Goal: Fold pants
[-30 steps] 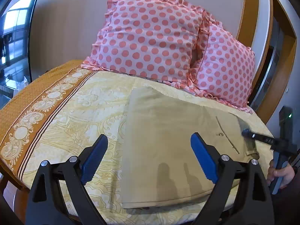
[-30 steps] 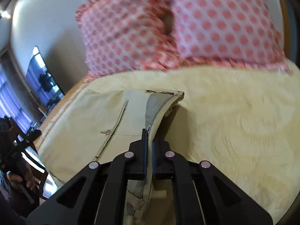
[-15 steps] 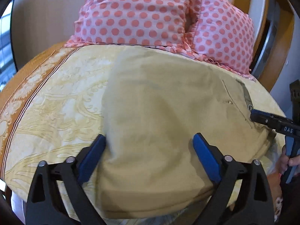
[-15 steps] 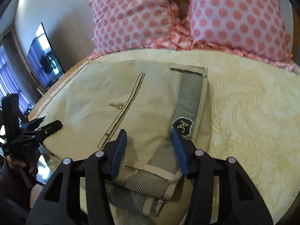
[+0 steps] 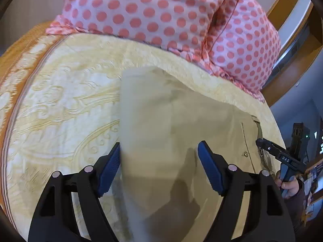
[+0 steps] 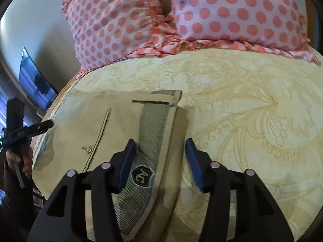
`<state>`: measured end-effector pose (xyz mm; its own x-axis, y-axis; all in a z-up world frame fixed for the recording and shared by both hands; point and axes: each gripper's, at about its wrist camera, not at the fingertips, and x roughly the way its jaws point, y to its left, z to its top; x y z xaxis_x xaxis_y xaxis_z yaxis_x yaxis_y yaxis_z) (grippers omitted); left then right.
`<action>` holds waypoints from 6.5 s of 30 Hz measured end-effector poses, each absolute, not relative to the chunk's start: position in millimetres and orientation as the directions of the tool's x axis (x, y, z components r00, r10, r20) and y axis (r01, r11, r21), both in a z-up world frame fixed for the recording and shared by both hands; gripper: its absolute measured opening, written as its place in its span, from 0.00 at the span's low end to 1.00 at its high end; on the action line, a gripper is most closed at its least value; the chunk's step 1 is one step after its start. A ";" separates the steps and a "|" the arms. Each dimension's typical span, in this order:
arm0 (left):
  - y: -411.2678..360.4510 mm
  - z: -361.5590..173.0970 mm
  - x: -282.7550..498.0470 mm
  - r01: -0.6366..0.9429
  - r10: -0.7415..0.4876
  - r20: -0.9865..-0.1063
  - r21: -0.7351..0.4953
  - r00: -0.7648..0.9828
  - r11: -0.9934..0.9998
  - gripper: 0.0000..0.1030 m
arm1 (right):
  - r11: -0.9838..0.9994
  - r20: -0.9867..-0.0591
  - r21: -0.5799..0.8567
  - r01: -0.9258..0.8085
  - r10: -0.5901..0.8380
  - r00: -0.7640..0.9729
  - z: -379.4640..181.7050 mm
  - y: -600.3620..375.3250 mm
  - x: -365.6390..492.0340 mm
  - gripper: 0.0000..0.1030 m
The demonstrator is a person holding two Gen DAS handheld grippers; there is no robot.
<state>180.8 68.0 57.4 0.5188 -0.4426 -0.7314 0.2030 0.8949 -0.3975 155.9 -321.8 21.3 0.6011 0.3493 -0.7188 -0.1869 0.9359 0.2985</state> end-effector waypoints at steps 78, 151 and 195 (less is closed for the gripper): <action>4.7 34.5 38.6 0.094 -0.071 -0.644 0.002 0.762 0.996 0.99 | 0.999 -0.615 -0.030 0.019 -0.033 0.787 -1.9 -215.7 49.6 0.98; 3.7 30.6 30.4 0.073 -0.054 -0.595 0.008 0.802 0.997 0.99 | 0.999 -0.567 -0.015 0.048 -0.048 0.822 -5.4 -216.3 42.5 0.98; 5.4 32.5 35.7 0.072 -0.055 -0.605 0.003 0.794 0.997 0.99 | 0.999 -0.566 -0.015 0.051 -0.050 0.823 -5.6 -215.9 42.5 0.98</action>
